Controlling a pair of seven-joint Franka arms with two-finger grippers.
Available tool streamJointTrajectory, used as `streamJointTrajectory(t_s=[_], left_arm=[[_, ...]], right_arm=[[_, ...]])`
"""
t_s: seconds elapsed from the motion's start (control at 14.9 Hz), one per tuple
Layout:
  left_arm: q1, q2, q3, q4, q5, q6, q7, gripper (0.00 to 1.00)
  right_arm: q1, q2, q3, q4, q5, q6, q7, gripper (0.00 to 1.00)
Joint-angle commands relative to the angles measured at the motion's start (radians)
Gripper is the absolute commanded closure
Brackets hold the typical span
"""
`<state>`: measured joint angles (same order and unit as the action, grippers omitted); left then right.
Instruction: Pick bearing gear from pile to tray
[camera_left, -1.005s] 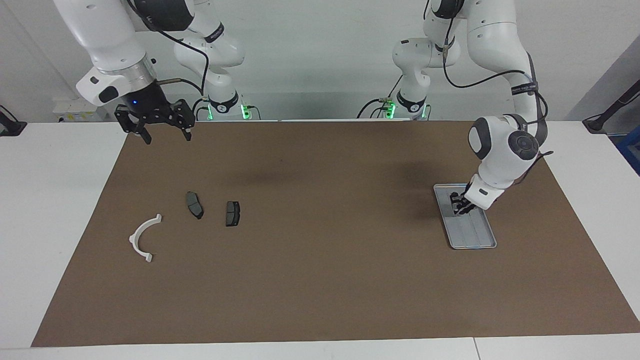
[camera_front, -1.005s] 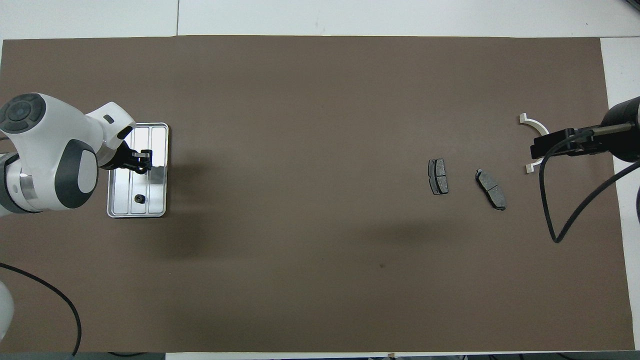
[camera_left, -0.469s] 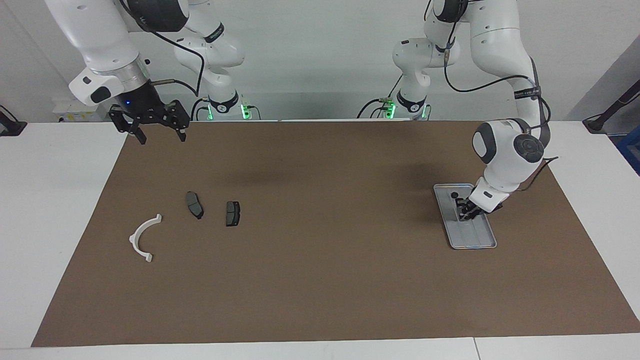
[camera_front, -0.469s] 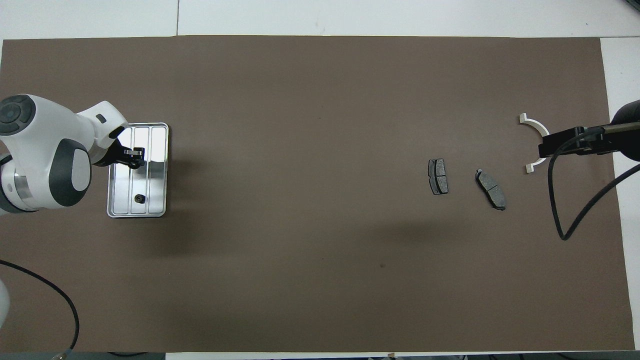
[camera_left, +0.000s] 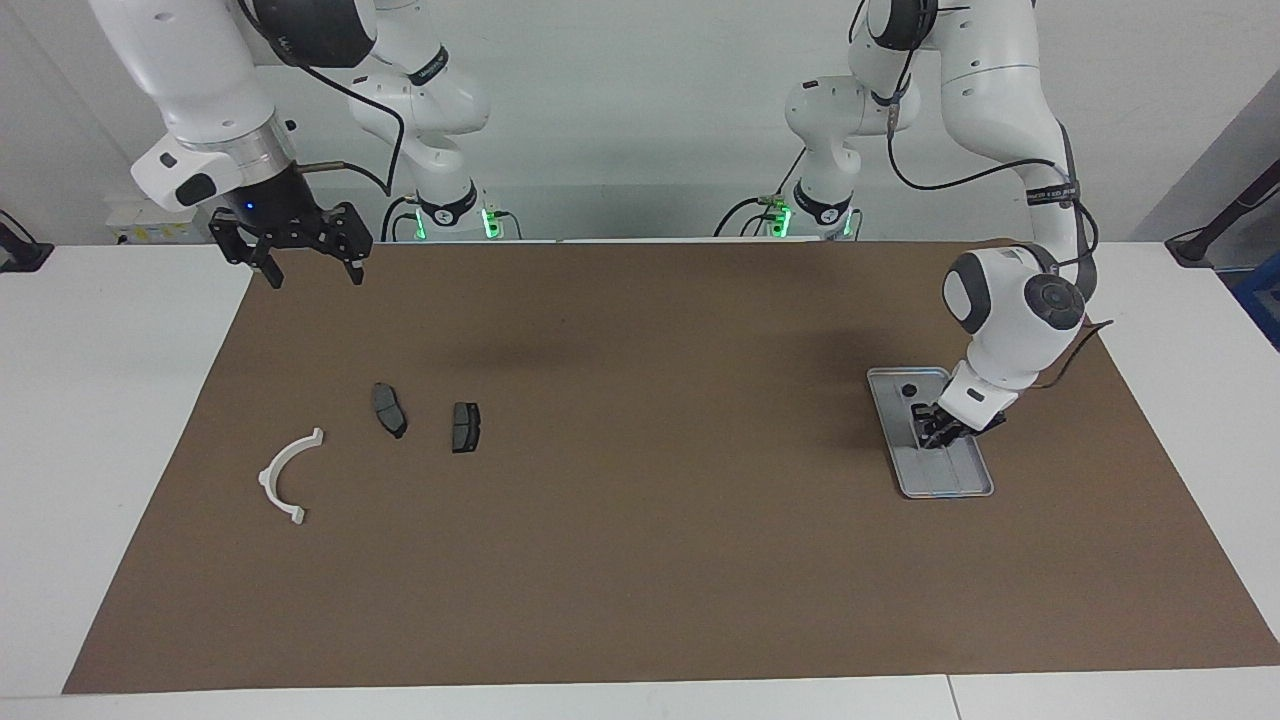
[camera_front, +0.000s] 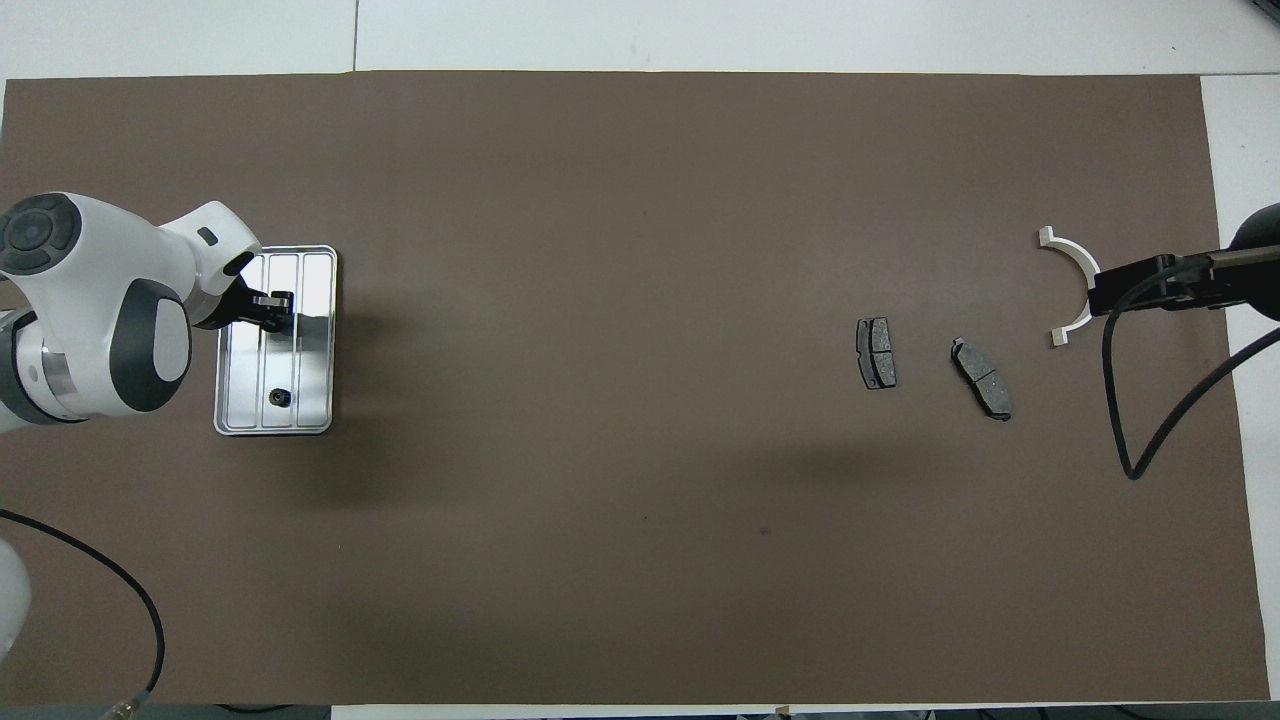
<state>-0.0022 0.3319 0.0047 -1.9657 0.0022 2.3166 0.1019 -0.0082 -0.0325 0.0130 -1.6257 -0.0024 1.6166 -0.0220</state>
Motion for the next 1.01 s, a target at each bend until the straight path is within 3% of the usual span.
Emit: streamJointTrajectory(t_s=[0.0, 0.13, 0.2, 0.27, 0.34, 0.4, 0.54, 0.94], left_arm=[[0.010, 0.016, -0.006, 0.011, -0.010, 0.017, 0.010, 0.97], [0.011, 0.016, -0.006, 0.007, -0.028, 0.020, 0.009, 0.95], [0.010, 0.016, -0.006, 0.004, -0.028, 0.026, 0.007, 0.90], [0.011, 0.015, -0.006, -0.002, -0.028, 0.029, 0.002, 0.68], [0.011, 0.015, -0.006, -0.002, -0.028, 0.023, 0.002, 0.17], [0.014, 0.010, -0.006, 0.001, -0.028, 0.006, 0.002, 0.00], [0.019, -0.026, -0.006, 0.011, -0.028, -0.064, 0.002, 0.00], [0.019, -0.272, -0.006, 0.039, -0.028, -0.400, 0.002, 0.00]], right_arm=[[-0.009, -0.018, 0.010, -0.028, -0.019, 0.022, -0.019, 0.00], [-0.007, -0.018, 0.010, -0.028, -0.022, 0.023, -0.019, 0.00], [-0.007, -0.020, 0.010, -0.028, -0.022, 0.022, -0.019, 0.00], [-0.007, -0.020, 0.012, -0.029, -0.021, 0.022, -0.019, 0.00], [-0.007, -0.023, 0.012, -0.031, -0.022, 0.020, -0.018, 0.00], [-0.007, -0.023, 0.012, -0.030, -0.021, 0.020, -0.018, 0.00], [-0.007, -0.023, 0.013, -0.030, -0.021, 0.014, -0.016, 0.00], [-0.006, -0.023, 0.015, -0.028, -0.016, 0.012, -0.013, 0.00]])
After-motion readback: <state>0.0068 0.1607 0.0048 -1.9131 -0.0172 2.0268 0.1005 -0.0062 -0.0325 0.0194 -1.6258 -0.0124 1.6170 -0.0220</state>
